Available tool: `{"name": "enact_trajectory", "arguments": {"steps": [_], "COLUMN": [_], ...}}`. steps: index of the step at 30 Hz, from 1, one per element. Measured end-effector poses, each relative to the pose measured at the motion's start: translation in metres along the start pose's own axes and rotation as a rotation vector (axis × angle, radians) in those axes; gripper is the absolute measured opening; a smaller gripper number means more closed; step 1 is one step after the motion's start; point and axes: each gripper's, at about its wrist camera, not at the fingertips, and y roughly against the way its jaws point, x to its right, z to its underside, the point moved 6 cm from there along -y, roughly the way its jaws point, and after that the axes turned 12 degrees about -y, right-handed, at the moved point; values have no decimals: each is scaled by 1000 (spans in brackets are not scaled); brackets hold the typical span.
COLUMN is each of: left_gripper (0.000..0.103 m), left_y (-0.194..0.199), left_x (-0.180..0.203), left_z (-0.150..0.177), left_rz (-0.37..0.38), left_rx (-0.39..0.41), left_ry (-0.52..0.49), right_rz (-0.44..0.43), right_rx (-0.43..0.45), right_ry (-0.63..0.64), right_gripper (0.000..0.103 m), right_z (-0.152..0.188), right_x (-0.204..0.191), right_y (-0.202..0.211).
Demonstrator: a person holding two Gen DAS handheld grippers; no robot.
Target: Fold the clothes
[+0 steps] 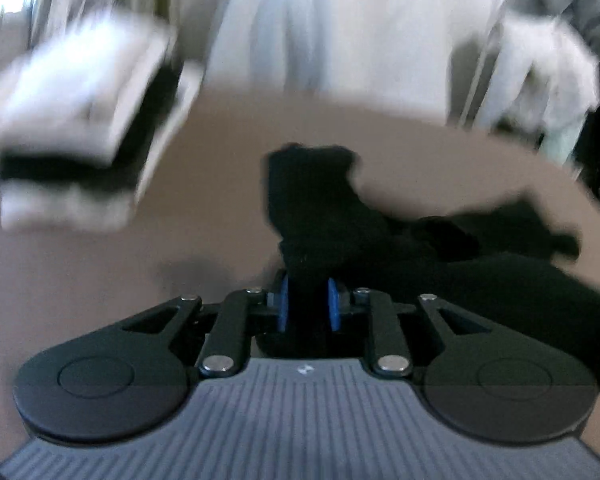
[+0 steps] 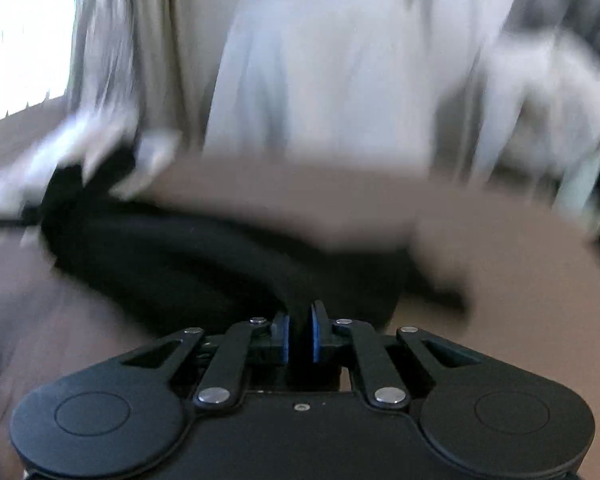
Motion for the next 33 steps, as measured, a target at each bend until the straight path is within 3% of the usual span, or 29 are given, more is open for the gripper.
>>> {"name": "enact_trajectory", "arguments": {"steps": [2, 5, 8, 10, 12, 15, 17, 24, 27, 30, 33], "left_gripper": [21, 17, 18, 25, 39, 43, 43, 47, 47, 47, 47], "left_y": [-9, -16, -14, -9, -8, -6, -7, -17, -19, -20, -18], "left_x": [-9, -28, -40, -36, -34, -29, -34, -44, -50, -54, -57], "left_z": [33, 64, 63, 51, 41, 35, 35, 40, 39, 39, 41], "left_rz": [-29, -49, 13, 31, 41, 44, 42, 24, 21, 20, 10], "left_rx": [-70, -129, -92, -37, 0, 16, -8, -46, -29, -19, -12], "left_ry": [10, 88, 197, 194, 172, 166, 161, 133, 158, 184, 189], "right_rz": [-4, 43, 19, -64, -200, -376, -393, -295, -240, -132, -24], "right_rx": [-185, -304, -221, -145, -145, -191, -251, -291, -267, -244, -251], "right_ry": [17, 8, -75, -168, -260, -377, -419, -427, -417, -404, -357], "right_gripper": [9, 11, 20, 50, 65, 69, 69, 69, 71, 83, 83], "right_z": [42, 76, 57, 33, 12, -15, -24, -42, -56, -64, -61], "right_x": [6, 17, 16, 6, -12, -42, -62, -112, -108, -97, -88], "right_y": [-15, -18, -5, 2, -10, -39, -71, -144, -164, -183, -199]}}
